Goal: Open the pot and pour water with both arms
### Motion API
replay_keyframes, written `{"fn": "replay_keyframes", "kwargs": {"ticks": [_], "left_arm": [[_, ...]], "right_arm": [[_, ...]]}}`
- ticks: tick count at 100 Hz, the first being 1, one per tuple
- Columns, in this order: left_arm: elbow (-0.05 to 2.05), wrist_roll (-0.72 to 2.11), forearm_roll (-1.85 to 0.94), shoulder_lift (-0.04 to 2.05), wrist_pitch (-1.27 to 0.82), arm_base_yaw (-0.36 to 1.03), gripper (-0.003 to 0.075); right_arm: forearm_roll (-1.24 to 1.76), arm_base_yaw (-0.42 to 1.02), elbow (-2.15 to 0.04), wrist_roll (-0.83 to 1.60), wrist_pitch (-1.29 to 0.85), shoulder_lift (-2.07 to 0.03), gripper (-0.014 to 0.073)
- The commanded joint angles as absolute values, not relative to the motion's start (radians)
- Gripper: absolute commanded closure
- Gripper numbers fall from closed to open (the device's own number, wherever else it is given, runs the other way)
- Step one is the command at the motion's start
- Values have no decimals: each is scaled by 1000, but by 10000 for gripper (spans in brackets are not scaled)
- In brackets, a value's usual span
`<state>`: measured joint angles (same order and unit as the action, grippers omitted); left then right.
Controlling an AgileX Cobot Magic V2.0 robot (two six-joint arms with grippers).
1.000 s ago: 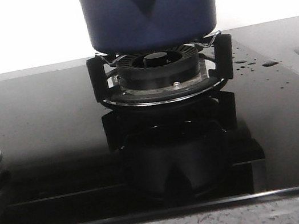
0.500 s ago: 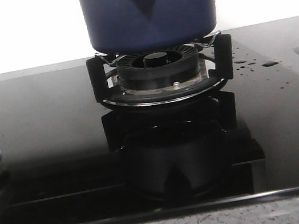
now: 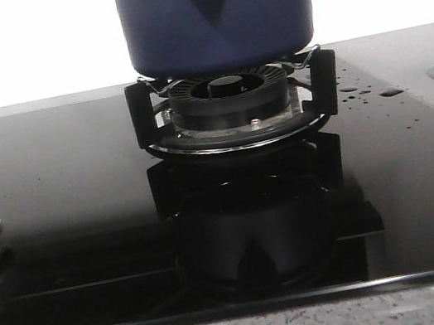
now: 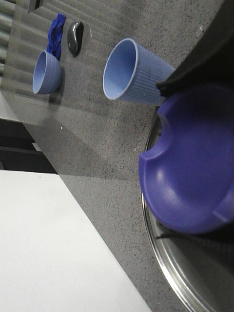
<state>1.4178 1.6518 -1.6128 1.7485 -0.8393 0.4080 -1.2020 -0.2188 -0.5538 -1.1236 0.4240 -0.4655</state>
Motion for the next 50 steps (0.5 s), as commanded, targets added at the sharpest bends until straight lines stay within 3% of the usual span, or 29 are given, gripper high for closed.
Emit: {"fn": "replay_keyframes", "kwargs": {"ticks": [1,21,40,50], "left_arm": [[1452,1679,-1741,1712,-869,417,478],[1452,1681,-1743,1715,-840,417,457],[1452,1681,-1745,1715,-854,417,147],[1452,1681,-1760,1681,-896,407,114]], "right_arm": [[-1183,-216,-590,-1125,418,-465,657],[-1183,-216,-590,-1125,418,-465,657],[-1183,-216,-590,-1125,416,-465,657],[-1183,-216,-590,-1125,396,-465,657]]}}
